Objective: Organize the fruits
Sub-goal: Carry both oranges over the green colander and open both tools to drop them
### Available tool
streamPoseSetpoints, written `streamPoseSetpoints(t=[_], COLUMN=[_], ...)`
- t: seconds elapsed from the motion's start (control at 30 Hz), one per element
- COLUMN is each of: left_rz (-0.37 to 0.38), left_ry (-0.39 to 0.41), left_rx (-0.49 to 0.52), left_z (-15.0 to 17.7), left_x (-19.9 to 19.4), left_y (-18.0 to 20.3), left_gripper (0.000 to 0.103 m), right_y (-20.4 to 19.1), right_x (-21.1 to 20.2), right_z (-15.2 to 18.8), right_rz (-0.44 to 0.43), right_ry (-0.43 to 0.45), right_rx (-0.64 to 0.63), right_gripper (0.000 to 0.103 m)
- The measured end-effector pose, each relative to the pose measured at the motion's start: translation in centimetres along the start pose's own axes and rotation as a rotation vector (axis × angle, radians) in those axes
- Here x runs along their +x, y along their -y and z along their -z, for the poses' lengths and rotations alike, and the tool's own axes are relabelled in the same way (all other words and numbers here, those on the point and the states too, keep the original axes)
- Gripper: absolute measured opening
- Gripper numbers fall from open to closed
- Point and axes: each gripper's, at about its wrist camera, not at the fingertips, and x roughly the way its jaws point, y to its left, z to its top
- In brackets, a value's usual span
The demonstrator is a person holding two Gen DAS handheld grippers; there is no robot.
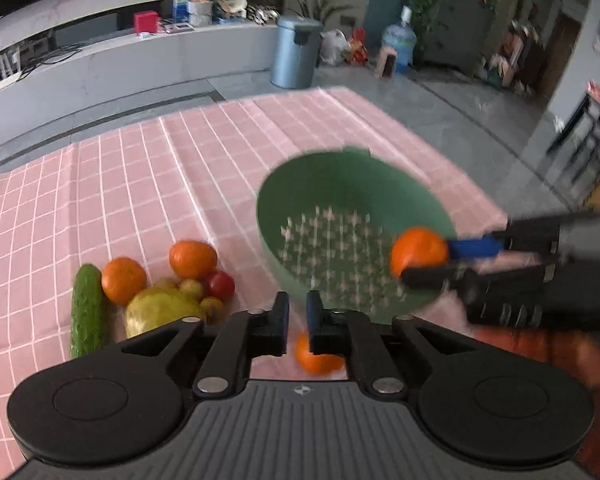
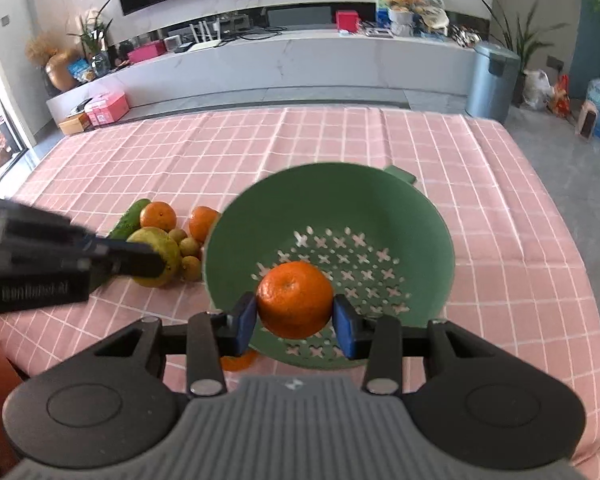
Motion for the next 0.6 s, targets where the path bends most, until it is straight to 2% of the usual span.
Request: streamPoseSetpoints(t=[0.03,0.1,0.13,0.2,0.37,0.57,0.6], left_rz=[0.008,0.016,0.015,0.01,0.009,0.004,-0.003], left_ry=[-0.013,-0.029,-0.035,-0.05,-0.085,-0.12,-0.121], left_rx=[0.021,0.06,0.078,0.1,0.135,0.155,0.158], left_z=[0.4,1.1,1.5,2.1,2.8,3.2,3.2], left_x=[0.3,0.9,1.4,2.2,4.2,6.2,6.5], left_y=[0.2,0.8,1.0,1.3,2.1,2.5,2.6], left_gripper=[0.02,0.036,0.04,0.054,0.059,0.059,0.059], right_y=[0.4,1.4,1.8,2.1,2.8,3.0,2.8], right_x=[0.2,0.9,1.2,2.0,4.3,7.9,8.1], right_z=[0.0,-0.2,-0.3,-0.6,-1.6,-2.7,-2.7], right_rz=[-0.005,-0.025,-0.026,-0.023,-0.044,-0.059,-0.04], right_ry=[-0.009,-0.034,-0.048,-0.071,-0.155,-0.294,-0.302], right_rx=[0.015,0.054,0.065,0.062,0.067,0.031,0.012], right_gripper=[0.038,0.038,0.038,0.038,0.039,0.04,0.04])
